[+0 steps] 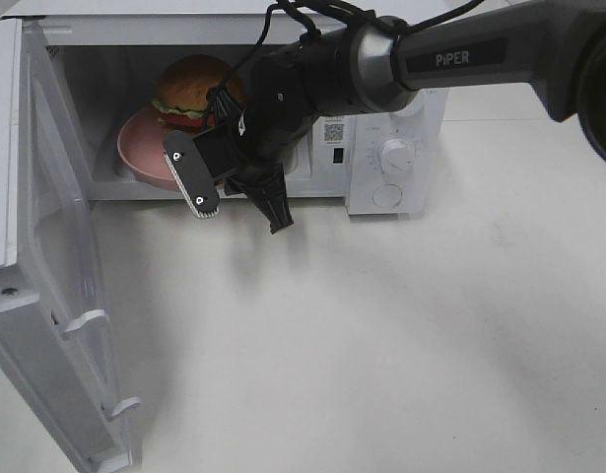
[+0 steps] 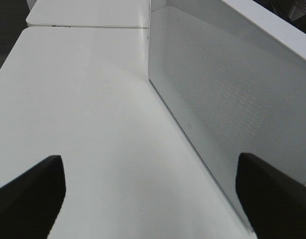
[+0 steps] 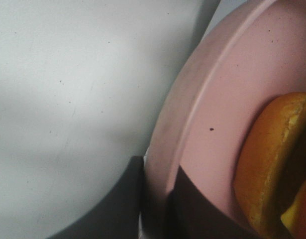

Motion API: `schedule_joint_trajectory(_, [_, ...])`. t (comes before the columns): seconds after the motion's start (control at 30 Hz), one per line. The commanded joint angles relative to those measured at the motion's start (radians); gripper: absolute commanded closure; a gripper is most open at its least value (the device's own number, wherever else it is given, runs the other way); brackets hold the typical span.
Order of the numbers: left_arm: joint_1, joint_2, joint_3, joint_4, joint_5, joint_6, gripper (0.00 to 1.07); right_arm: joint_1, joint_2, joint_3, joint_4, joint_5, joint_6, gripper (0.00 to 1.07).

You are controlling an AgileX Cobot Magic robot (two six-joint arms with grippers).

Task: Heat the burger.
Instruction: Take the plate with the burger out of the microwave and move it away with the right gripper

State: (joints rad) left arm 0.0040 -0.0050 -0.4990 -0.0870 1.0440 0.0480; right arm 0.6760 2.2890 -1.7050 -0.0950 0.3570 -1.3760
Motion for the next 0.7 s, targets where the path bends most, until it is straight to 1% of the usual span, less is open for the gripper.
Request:
schedule_joint_trajectory(0.03, [-0.001,-0.020,0.004,-0.010,-0.012,-0.002,0.19,0.005,-0.051,0.028,-0.018,-0.095,-0.017,1.07])
schedule_joint_trajectory(0.07, [-0.001,-0.020,0.004,-0.010,-0.012,-0.002,0.19,0.005,-0.069,0.059,-0.022,-0.118,-0.020,1.07])
schedule_joint_trajectory(0.1, [-0.001,-0.020,0.004,-0.010,-0.012,-0.002,0.19,0.005,-0.069,0.059,-0.022,-0.118,-0.020,1.07])
schedule_joint_trajectory(0.17, [-0.001,-0.020,0.004,-0.010,-0.012,-0.002,0.19,0.005,-0.089,0.093,-0.025,-0.133,-0.020,1.07])
schedule_joint_trajectory(0.27, [-0.001,-0.020,0.004,-0.010,-0.012,-0.002,0.19,0.009,-0.095,0.103,-0.034,-0.137,-0.020,1.07])
schedule_joint_trajectory(0.37, [-0.001,-0.020,0.004,-0.010,-0.012,-0.002,0.19,0.013,-0.133,0.157,-0.047,-0.153,-0.020,1.07])
schedule_joint_trajectory(0.4, [-0.001,-0.020,0.004,-0.010,-0.012,-0.002,0.19,0.013,-0.133,0.157,-0.047,-0.153,-0.020,1.07])
schedule_joint_trajectory(0.43, [-0.001,-0.020,0.004,-0.010,-0.012,-0.002,0.19,0.013,-0.153,0.187,-0.046,-0.166,-0.020,1.07])
schedule_joint_trajectory(0.5, [-0.001,-0.020,0.004,-0.010,-0.012,-0.002,0.19,0.013,-0.164,0.204,-0.047,-0.172,-0.020,1.07])
schedule_joint_trajectory(0.53, [-0.001,-0.020,0.004,-0.010,-0.012,-0.002,0.19,0.013,-0.182,0.235,-0.047,-0.184,-0.024,1.07])
schedule_joint_trajectory(0.6, [-0.001,-0.020,0.004,-0.010,-0.012,-0.002,0.19,0.013,-0.191,0.253,-0.047,-0.193,-0.027,1.07])
schedule_joint_trajectory(0.63, [-0.001,-0.020,0.004,-0.010,-0.012,-0.002,0.19,0.013,-0.212,0.285,-0.047,-0.205,-0.028,1.07])
schedule_joint_trajectory(0.7, [-0.001,-0.020,0.004,-0.010,-0.012,-0.002,0.19,0.013,-0.223,0.304,-0.047,-0.210,-0.028,1.07])
